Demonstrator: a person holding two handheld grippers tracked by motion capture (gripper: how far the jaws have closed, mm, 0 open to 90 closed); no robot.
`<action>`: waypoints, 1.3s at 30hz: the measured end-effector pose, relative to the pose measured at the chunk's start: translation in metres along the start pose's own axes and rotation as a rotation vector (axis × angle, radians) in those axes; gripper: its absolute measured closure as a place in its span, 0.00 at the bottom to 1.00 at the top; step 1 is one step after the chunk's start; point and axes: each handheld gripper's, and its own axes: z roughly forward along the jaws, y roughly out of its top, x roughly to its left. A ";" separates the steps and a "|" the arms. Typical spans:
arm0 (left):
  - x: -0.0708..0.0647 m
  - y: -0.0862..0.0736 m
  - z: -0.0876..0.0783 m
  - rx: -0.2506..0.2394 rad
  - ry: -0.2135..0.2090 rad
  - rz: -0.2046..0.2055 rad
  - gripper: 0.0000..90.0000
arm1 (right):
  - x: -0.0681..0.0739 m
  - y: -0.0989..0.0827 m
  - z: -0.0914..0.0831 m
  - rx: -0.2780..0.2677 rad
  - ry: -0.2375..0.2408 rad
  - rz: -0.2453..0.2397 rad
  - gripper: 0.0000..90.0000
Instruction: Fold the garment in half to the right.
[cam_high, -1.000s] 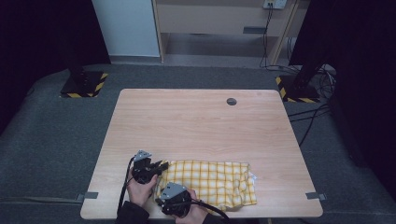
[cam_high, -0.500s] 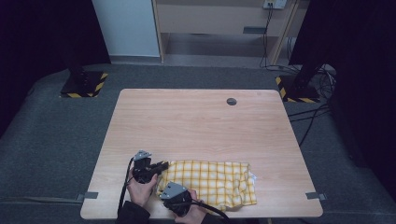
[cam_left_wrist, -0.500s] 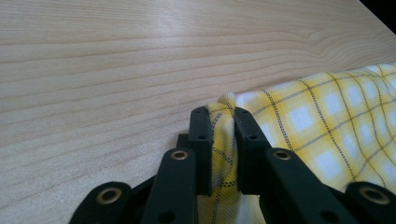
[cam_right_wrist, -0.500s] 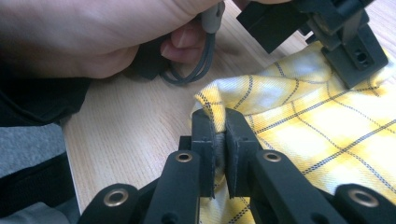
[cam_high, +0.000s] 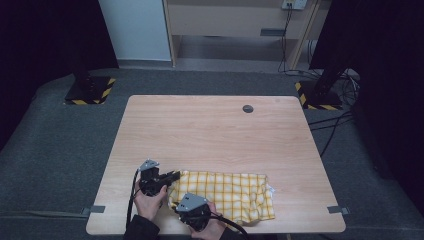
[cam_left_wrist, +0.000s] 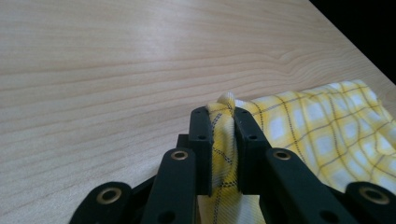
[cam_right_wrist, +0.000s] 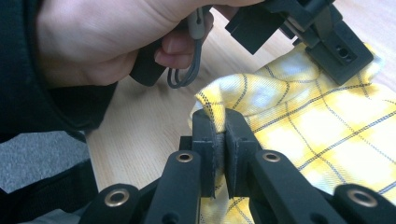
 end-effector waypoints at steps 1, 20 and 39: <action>-0.001 0.001 -0.001 -0.004 -0.001 0.001 0.88 | 0.000 0.001 -0.003 -0.006 0.001 0.001 0.94; -0.032 0.024 -0.008 -0.028 -0.054 0.067 0.88 | -0.011 0.011 -0.042 -0.081 0.015 0.034 0.94; -0.059 0.042 0.001 -0.033 -0.089 0.126 0.88 | -0.030 0.004 -0.080 -0.126 -0.001 0.087 0.93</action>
